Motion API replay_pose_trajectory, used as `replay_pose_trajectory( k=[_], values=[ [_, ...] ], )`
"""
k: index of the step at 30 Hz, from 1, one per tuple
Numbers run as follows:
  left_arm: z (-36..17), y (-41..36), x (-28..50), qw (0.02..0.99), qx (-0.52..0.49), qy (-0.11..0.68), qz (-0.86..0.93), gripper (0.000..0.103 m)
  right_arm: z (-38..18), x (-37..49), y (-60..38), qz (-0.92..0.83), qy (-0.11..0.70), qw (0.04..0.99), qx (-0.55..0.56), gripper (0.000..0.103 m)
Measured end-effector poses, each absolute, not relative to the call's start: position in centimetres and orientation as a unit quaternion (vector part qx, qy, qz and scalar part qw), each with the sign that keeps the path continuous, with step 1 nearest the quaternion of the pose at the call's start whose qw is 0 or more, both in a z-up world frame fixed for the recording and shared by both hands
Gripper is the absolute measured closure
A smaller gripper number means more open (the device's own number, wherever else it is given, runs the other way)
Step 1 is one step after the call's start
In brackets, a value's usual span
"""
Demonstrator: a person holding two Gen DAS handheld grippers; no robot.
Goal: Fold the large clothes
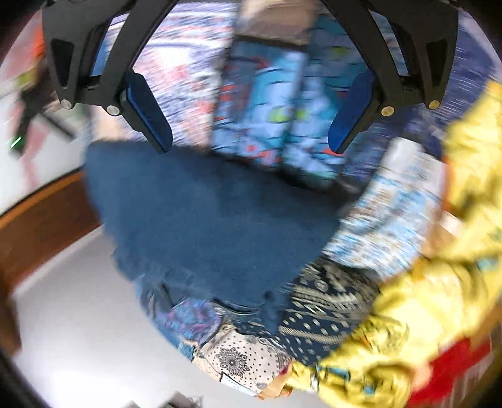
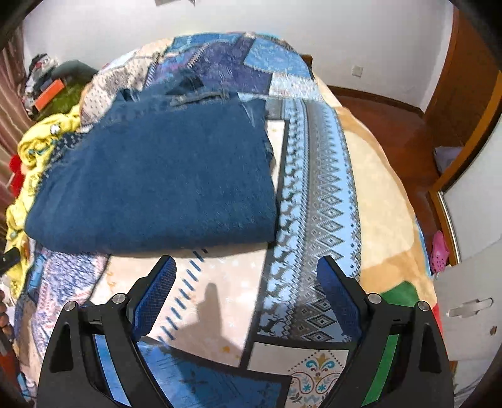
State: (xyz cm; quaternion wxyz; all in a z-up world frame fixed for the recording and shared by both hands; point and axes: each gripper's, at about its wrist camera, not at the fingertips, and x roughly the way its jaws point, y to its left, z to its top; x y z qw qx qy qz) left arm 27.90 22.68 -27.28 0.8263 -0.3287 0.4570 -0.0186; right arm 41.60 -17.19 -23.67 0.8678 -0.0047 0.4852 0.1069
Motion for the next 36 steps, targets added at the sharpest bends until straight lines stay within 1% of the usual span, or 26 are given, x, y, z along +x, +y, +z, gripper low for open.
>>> replay_pose_trajectory(
  k=[4, 10, 13, 14, 16, 17, 19, 21, 22, 23, 25, 26, 27, 33, 36],
  values=[
    [-29.6, 22.8, 30.3, 0.785, -0.423, 0.450, -0.048, 0.003, -23.9, 41.9, -16.0, 0.132, 0.486, 0.864, -0.002, 0.013],
    [-34.0, 23.5, 33.6, 0.754, -0.480, 0.446, -0.051, 0.005, -24.7, 42.2, -13.8, 0.156, 0.492, 0.856, -0.023, 0.013],
    [-34.2, 24.0, 35.2, 0.753, -0.503, 0.417, -0.076, 0.005, -25.5, 42.3, -13.2, 0.165, 0.502, 0.848, -0.036, 0.013],
    [-34.2, 24.0, 35.8, 0.754, -0.503, 0.415, -0.078, 0.007, -25.8, 42.3, -13.1, 0.165, 0.504, 0.847, -0.039, 0.013],
    [-34.0, 23.7, 37.3, 0.761, -0.491, 0.420, -0.056, 0.019, -26.5, 42.6, -12.8, 0.161, 0.515, 0.841, -0.043, 0.013],
    [-33.9, 23.5, 37.9, 0.764, -0.487, 0.421, -0.049, 0.022, -26.7, 42.7, -12.8, 0.158, 0.520, 0.838, -0.042, 0.013],
    [-33.4, 23.1, 38.7, 0.773, -0.469, 0.427, -0.022, 0.038, -26.6, 42.8, -12.7, 0.158, 0.523, 0.837, -0.037, 0.013],
    [-32.7, 23.0, 38.8, 0.783, -0.453, 0.427, -0.006, 0.046, -26.1, 42.6, -12.7, 0.160, 0.521, 0.838, -0.032, 0.013],
    [-32.3, 23.1, 38.7, 0.785, -0.451, 0.425, -0.005, 0.052, -25.7, 42.5, -12.6, 0.160, 0.519, 0.839, -0.032, 0.013],
    [-31.9, 23.3, 38.5, 0.783, -0.457, 0.421, -0.009, 0.056, -25.3, 42.5, -12.5, 0.159, 0.516, 0.841, -0.034, 0.013],
    [-30.5, 24.3, 38.5, 0.778, -0.478, 0.407, -0.017, 0.072, -24.6, 42.4, -12.0, 0.159, 0.510, 0.844, -0.043, 0.013],
    [-29.6, 24.7, 38.4, 0.780, -0.484, 0.395, -0.028, 0.075, -24.1, 42.4, -11.6, 0.159, 0.507, 0.846, -0.048, 0.013],
    [-27.8, 25.2, 38.3, 0.789, -0.483, 0.377, -0.041, 0.082, -23.8, 42.4, -11.2, 0.159, 0.505, 0.846, -0.052, 0.013],
    [-18.1, 24.9, 36.6, 0.866, -0.394, 0.304, -0.053, 0.085, -21.2, 42.0, -7.2, 0.187, 0.478, 0.854, -0.080, 0.013],
    [-14.7, 24.9, 34.1, 0.895, -0.353, 0.269, -0.045, 0.085, -20.2, 41.9, -4.2, 0.217, 0.461, 0.856, -0.095, 0.013]
  ],
)
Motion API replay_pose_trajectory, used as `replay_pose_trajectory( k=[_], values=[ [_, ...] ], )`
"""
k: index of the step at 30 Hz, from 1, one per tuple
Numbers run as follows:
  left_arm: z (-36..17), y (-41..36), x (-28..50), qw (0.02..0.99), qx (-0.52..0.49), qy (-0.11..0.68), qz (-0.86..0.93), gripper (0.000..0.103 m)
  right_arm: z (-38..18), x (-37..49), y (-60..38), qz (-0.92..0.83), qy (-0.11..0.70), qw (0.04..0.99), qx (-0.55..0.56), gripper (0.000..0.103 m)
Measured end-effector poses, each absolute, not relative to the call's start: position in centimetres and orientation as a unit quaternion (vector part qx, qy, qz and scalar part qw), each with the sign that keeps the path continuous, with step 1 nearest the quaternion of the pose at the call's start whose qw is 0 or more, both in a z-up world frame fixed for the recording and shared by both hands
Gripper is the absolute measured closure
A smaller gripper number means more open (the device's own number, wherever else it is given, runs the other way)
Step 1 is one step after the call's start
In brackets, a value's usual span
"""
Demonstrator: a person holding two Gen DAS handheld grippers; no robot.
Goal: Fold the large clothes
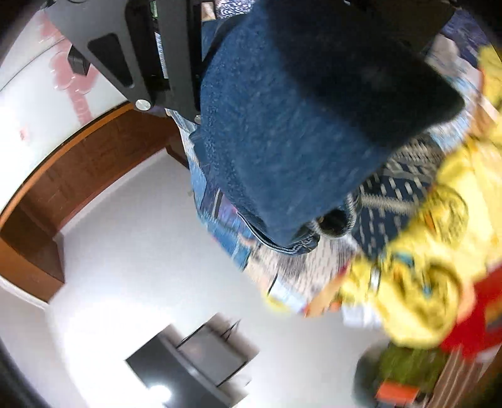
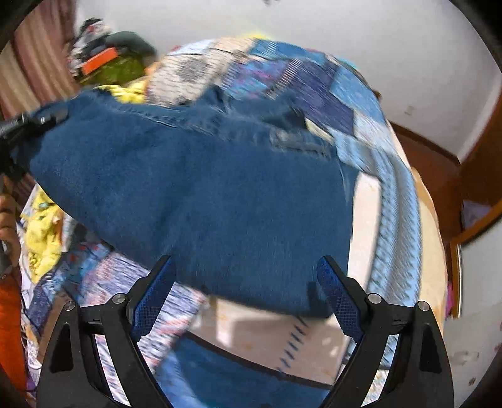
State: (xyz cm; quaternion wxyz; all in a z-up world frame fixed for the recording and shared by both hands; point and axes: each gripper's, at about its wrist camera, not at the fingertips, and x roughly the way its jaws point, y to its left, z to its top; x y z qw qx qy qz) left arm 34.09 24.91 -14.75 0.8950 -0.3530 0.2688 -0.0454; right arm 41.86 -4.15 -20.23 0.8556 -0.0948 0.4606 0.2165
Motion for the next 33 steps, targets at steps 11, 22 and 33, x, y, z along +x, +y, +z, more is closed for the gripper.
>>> replay_pose_trajectory(
  k=[11, 22, 33],
  values=[
    [-15.1, 24.7, 31.9, 0.919, -0.234, 0.316, 0.033, 0.085, -26.6, 45.4, 9.0, 0.305, 0.515, 0.792, -0.120, 0.013],
    [-13.5, 18.0, 35.8, 0.929, -0.172, 0.327, 0.007, 0.085, -26.4, 44.2, 4.7, 0.319, 0.499, 0.802, -0.073, 0.005],
    [-16.9, -2.0, 38.2, 0.910, -0.028, 0.388, -0.141, 0.085, -22.9, 40.7, -16.1, 0.165, 0.451, 0.875, 0.066, 0.004]
  ],
)
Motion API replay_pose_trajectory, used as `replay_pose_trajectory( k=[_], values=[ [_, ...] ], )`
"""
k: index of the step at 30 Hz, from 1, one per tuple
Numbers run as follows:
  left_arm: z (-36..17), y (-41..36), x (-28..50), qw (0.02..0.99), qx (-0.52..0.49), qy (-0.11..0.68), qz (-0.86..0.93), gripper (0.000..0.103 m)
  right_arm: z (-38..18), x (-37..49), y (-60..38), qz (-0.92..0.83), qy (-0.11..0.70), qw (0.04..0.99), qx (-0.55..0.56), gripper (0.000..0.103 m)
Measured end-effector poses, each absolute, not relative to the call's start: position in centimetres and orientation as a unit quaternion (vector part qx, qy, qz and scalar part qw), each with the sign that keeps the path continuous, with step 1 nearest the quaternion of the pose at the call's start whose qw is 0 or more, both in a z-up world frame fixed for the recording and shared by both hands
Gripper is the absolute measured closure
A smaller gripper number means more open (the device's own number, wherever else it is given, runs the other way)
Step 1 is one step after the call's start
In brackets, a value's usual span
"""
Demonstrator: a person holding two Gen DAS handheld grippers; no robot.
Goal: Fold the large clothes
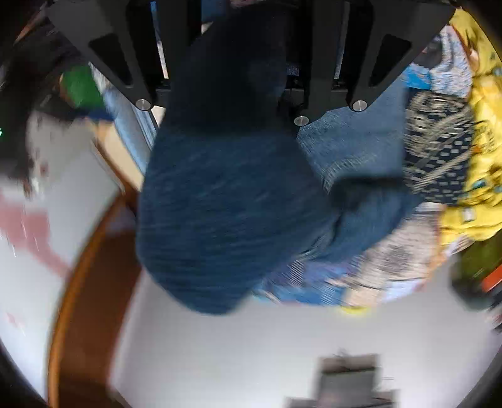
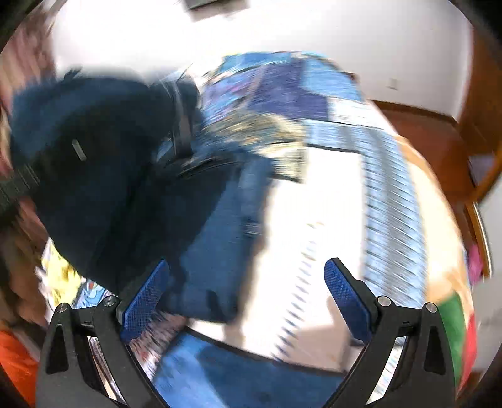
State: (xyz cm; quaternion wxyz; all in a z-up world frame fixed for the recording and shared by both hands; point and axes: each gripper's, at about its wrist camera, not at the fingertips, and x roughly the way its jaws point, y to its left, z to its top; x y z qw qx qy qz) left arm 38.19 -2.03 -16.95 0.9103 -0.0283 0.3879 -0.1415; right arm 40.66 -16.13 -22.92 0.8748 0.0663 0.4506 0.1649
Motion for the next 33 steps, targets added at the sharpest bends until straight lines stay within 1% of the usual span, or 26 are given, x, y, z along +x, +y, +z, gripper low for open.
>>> replay_pose_trajectory(
  k=[4, 5, 8, 11, 12, 13, 14, 15, 16, 18, 19, 20, 21, 22, 23, 25, 28, 31, 33],
  values=[
    [-22.9, -5.9, 37.8, 0.865, 0.027, 0.472, -0.168, 0.085, -22.8, 39.2, -20.0, 0.131, 0.446, 0.882, 0.083, 0.004],
    [-23.7, -6.1, 37.5, 0.862, 0.035, 0.476, -0.169, 0.084, -22.9, 38.8, -20.5, 0.126, 0.446, 0.882, 0.082, 0.004],
    [-23.5, -6.0, 36.3, 0.871, 0.058, 0.459, -0.166, 0.081, -22.8, 38.2, -21.8, 0.122, 0.444, 0.884, 0.081, 0.004],
    [-22.8, -4.9, 36.0, 0.861, 0.050, 0.476, -0.170, 0.076, -22.5, 38.1, -22.5, 0.126, 0.442, 0.884, 0.085, 0.004],
    [-22.4, -4.6, 35.9, 0.856, 0.047, 0.486, -0.170, 0.070, -22.4, 38.3, -22.2, 0.128, 0.441, 0.884, 0.086, 0.004],
    [-22.0, -4.1, 35.8, 0.851, 0.040, 0.495, -0.173, 0.060, -22.0, 37.9, -22.1, 0.130, 0.438, 0.885, 0.088, 0.004],
    [-21.7, -3.9, 35.6, 0.847, 0.031, 0.498, -0.182, 0.054, -21.6, 37.6, -21.9, 0.133, 0.434, 0.886, 0.090, 0.004],
    [-21.1, -3.5, 35.3, 0.846, 0.020, 0.498, -0.189, 0.041, -21.5, 37.6, -21.7, 0.137, 0.431, 0.887, 0.091, 0.004],
    [-20.4, -3.1, 34.8, 0.848, 0.013, 0.494, -0.193, 0.036, -21.2, 37.7, -21.4, 0.141, 0.427, 0.889, 0.092, 0.004],
    [-19.1, -2.9, 33.8, 0.852, 0.012, 0.483, -0.201, 0.036, -20.6, 37.6, -20.5, 0.152, 0.418, 0.891, 0.092, 0.004],
    [-18.5, -2.5, 33.2, 0.856, 0.015, 0.476, -0.202, 0.034, -20.3, 37.5, -20.1, 0.158, 0.413, 0.892, 0.090, 0.004],
    [-17.9, -2.2, 32.8, 0.861, 0.018, 0.468, -0.200, 0.031, -20.1, 37.6, -19.6, 0.162, 0.410, 0.893, 0.088, 0.004],
    [-17.3, -1.6, 32.5, 0.867, 0.020, 0.457, -0.196, 0.023, -19.9, 37.8, -18.8, 0.168, 0.407, 0.894, 0.083, 0.004],
    [-16.6, -0.8, 32.3, 0.877, 0.020, 0.443, -0.186, 0.018, -19.7, 37.9, -18.1, 0.173, 0.404, 0.895, 0.079, 0.004],
    [-16.2, -0.1, 32.2, 0.886, 0.017, 0.430, -0.174, 0.017, -19.6, 38.1, -17.4, 0.178, 0.402, 0.895, 0.076, 0.004],
    [-15.1, 1.9, 32.1, 0.903, 0.006, 0.403, -0.151, 0.009, -19.5, 38.4, -16.1, 0.191, 0.398, 0.894, 0.071, 0.005],
    [-15.0, 4.5, 32.6, 0.919, 0.006, 0.382, -0.100, 0.006, -20.0, 39.1, -13.9, 0.205, 0.403, 0.890, 0.060, 0.004],
    [-16.9, 6.4, 33.5, 0.912, 0.015, 0.407, -0.053, 0.006, -21.6, 39.6, -12.5, 0.212, 0.421, 0.881, 0.049, 0.004],
    [-19.1, 7.4, 33.9, 0.899, 0.013, 0.436, -0.041, 0.006, -23.4, 39.9, -12.0, 0.208, 0.445, 0.870, 0.037, 0.004]
  ],
)
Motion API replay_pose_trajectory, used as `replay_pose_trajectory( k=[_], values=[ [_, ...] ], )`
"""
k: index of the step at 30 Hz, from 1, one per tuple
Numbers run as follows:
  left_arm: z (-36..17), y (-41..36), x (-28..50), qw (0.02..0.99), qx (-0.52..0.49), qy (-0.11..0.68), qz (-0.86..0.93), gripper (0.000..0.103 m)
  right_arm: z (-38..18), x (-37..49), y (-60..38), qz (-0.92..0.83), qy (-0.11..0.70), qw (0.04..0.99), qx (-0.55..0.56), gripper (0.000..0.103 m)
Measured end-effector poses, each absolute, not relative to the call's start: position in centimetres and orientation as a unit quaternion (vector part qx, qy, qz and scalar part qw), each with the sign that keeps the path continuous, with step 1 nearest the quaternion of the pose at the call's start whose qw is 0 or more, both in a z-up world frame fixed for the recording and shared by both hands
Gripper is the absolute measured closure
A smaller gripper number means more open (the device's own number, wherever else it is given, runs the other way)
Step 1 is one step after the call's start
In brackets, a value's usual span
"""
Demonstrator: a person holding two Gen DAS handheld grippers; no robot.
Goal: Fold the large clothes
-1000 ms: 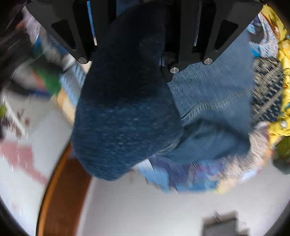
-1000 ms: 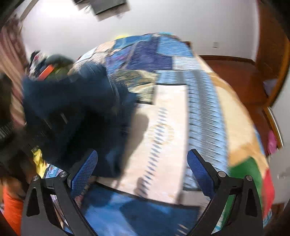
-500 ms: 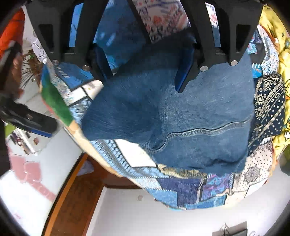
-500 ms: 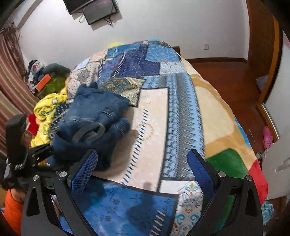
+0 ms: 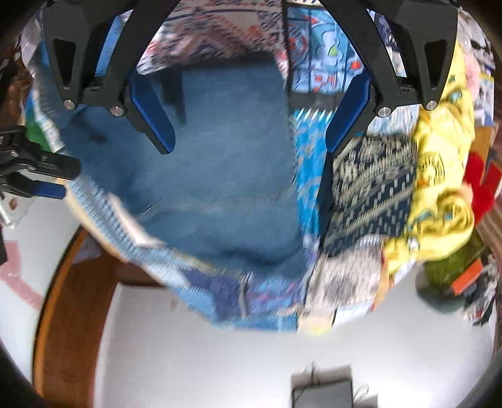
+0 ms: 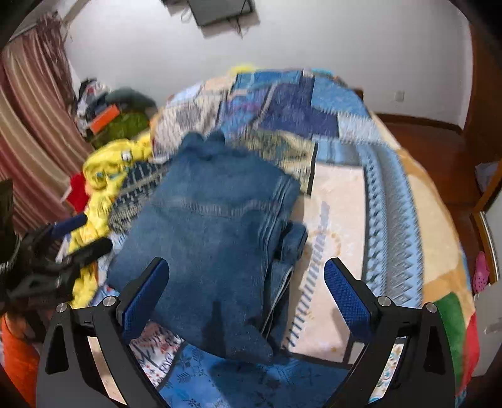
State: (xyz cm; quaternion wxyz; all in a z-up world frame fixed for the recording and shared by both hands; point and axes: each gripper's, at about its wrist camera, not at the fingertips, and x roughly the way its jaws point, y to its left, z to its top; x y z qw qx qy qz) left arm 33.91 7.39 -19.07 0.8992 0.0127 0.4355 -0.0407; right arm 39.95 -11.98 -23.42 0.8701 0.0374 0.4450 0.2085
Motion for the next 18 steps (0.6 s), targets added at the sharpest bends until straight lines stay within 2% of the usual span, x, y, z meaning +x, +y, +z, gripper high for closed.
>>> replay_pose_trajectory(
  k=[3, 7, 12, 18],
  values=[
    [-22.3, 8.1, 33.6, 0.879, 0.015, 0.475, -0.036, 0.006, -26.7, 40.5, -12.2, 0.193, 0.489, 0.850, 0.022, 0.004],
    [-24.0, 9.2, 32.3, 0.876, -0.021, 0.478, -0.054, 0.005, -30.2, 40.7, -13.7, 0.197, 0.538, 0.818, 0.050, 0.004],
    [-23.1, 9.2, 32.8, 0.870, -0.012, 0.489, -0.067, 0.006, -29.6, 40.8, -14.8, 0.210, 0.543, 0.811, 0.062, 0.001],
    [-20.5, 9.6, 35.1, 0.884, 0.013, 0.463, -0.057, 0.006, -27.2, 42.2, -14.5, 0.237, 0.514, 0.823, 0.052, 0.001]
  ],
)
